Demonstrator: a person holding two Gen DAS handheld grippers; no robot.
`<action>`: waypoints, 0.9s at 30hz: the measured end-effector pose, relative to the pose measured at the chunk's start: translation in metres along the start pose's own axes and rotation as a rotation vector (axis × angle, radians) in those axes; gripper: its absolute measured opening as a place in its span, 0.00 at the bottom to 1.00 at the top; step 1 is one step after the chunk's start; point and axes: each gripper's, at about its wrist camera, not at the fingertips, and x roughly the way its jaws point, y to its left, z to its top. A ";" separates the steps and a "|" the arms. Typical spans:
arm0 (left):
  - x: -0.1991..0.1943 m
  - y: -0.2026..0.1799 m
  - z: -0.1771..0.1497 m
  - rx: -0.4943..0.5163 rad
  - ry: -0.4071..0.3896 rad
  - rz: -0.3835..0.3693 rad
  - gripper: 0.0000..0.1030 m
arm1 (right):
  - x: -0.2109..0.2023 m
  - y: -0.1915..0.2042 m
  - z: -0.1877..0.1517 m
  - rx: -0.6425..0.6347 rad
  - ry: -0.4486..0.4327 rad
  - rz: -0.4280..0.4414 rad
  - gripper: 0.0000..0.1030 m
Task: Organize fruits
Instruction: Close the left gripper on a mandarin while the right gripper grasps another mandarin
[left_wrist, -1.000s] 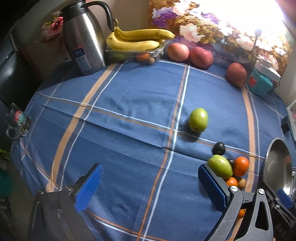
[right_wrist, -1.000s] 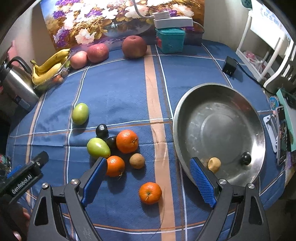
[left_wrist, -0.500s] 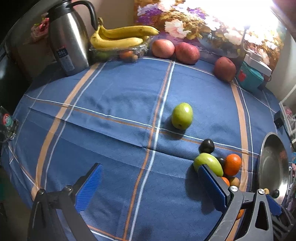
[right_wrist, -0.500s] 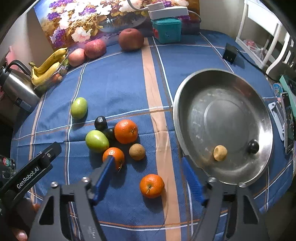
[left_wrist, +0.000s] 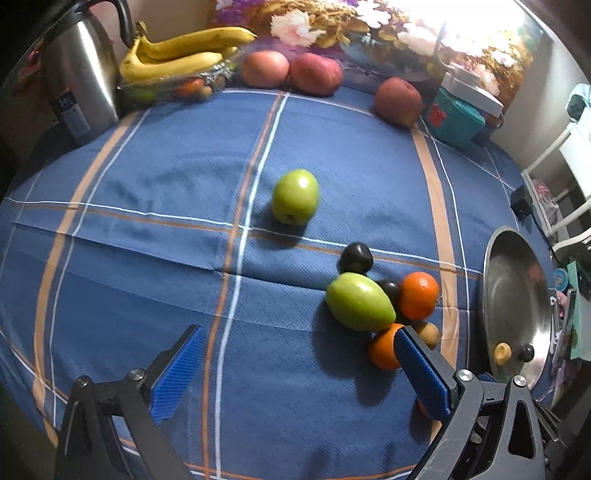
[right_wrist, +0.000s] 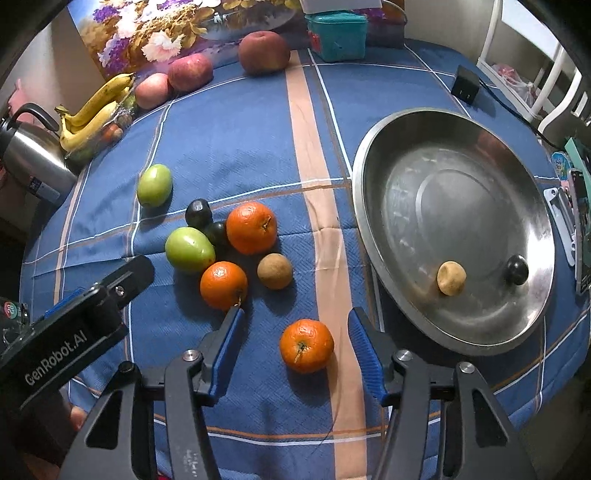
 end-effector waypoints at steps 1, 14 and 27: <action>0.001 0.000 0.000 -0.002 0.006 -0.011 0.96 | 0.001 0.000 0.000 0.001 0.004 0.001 0.57; 0.034 -0.022 0.000 0.005 0.115 -0.132 0.84 | 0.021 -0.002 0.000 0.004 0.078 -0.001 0.49; 0.044 -0.051 -0.001 0.058 0.145 -0.174 0.62 | 0.044 0.004 -0.002 -0.003 0.134 -0.011 0.46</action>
